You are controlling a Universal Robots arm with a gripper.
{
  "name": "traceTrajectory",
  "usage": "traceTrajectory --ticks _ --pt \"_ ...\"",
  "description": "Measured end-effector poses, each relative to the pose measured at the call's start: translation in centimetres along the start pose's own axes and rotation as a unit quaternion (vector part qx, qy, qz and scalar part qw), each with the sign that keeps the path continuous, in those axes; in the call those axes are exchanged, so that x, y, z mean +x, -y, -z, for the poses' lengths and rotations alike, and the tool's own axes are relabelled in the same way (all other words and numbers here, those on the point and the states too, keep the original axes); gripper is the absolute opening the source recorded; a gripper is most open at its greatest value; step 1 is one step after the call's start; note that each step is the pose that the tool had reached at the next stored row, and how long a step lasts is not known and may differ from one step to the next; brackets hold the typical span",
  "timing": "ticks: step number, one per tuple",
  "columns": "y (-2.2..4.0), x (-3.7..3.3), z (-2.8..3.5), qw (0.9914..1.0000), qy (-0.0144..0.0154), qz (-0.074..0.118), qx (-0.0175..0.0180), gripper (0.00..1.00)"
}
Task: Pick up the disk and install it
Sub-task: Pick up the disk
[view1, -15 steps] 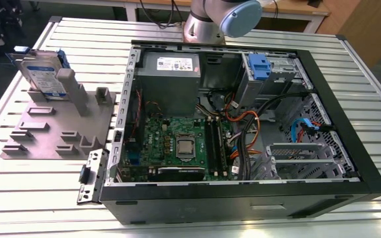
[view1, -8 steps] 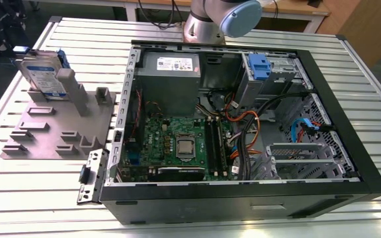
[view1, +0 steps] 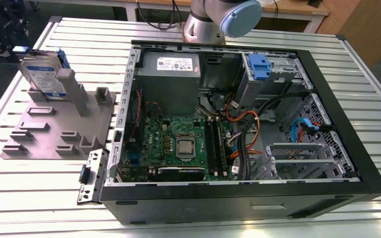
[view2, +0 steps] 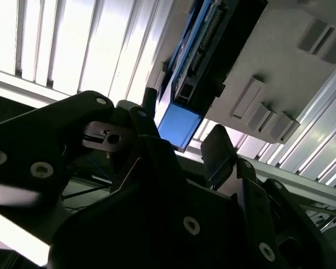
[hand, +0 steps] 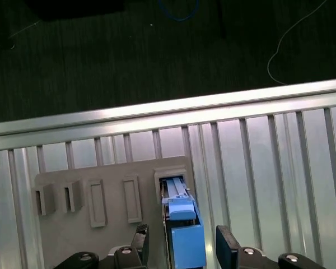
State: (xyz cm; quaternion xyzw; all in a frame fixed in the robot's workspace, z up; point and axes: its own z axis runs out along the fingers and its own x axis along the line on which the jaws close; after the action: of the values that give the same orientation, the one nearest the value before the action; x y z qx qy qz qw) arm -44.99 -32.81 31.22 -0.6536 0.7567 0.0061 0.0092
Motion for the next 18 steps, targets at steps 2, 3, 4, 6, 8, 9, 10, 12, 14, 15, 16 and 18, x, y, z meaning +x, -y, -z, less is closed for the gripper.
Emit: traceTrajectory --ticks 2,3,4,6,8,9,10,12,14,15,16,18 --pt "-0.01 0.01 -0.28 1.0 0.0002 0.0 0.0 0.59" --pt "-0.02 0.01 -0.39 1.0 0.0004 0.0 0.0 0.58" --pt "-0.02 0.01 -0.47 1.0 0.0005 0.0 0.0001 0.58" --pt "-0.05 0.02 -0.64 1.0 0.0007 0.0 0.0002 0.51" --pt "-0.06 0.02 -0.76 1.0 0.0006 0.0 0.0002 0.45" --pt "-0.06 0.02 -0.8 1.0 0.0006 0.0 0.0001 0.45" --pt "-0.07 0.03 -0.86 1.0 0.0007 0.0 0.0002 0.45" --pt "-0.08 0.03 -0.98 1.0 0.0009 0.0 0.0001 0.45" --pt "-0.1 0.04 -1.13 1.0 0.0009 0.0 0.0001 0.45" --pt "-0.11 0.04 -1.21 1.0 0.0009 0.0 0.0002 0.45" --pt "-0.11 0.04 -1.28 1.0 0.0009 0.0 0.0001 0.45" --pt "-0.11 0.04 -1.45 1.0 0.001 0.0 0.0002 0.45"
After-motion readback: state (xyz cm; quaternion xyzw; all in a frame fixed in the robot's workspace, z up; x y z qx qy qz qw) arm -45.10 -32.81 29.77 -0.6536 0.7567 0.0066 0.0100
